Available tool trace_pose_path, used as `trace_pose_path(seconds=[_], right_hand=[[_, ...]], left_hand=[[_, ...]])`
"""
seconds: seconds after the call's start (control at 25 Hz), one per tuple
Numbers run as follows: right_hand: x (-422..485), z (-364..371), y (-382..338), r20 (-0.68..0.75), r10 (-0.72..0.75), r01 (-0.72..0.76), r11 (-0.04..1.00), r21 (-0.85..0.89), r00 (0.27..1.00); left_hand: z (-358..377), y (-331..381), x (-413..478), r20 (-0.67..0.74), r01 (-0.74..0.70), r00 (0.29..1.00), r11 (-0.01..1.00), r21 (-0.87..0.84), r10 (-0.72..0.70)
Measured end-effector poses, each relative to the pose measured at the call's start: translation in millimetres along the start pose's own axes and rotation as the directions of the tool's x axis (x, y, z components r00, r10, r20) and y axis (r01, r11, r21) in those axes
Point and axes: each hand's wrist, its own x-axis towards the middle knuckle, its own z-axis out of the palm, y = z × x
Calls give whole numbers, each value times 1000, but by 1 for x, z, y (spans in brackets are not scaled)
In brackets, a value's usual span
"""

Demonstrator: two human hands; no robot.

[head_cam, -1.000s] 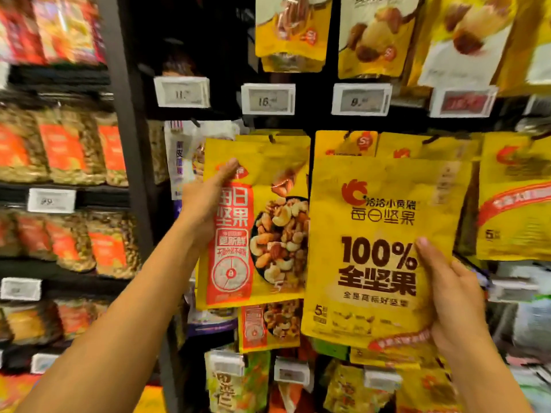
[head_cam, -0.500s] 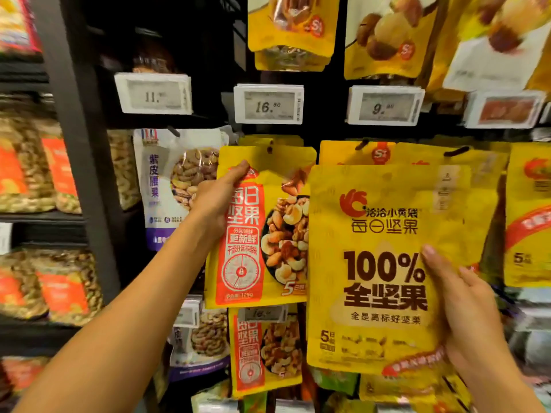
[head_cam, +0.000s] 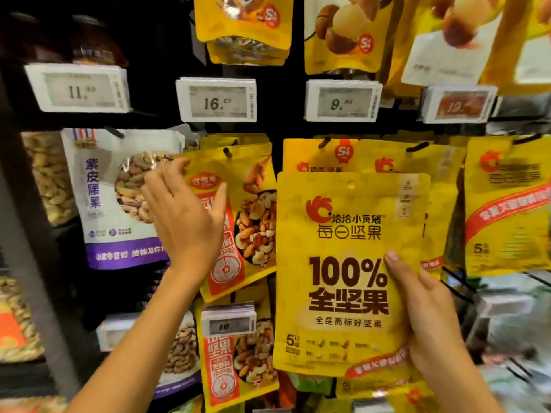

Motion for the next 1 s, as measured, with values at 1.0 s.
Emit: trace_pose_path(seconds=[1.0], right_hand=[[128, -72, -103, 4, -253, 250, 952, -176, 967]], left_hand=[[129, 172, -55, 632, 659, 739, 448, -604, -235]])
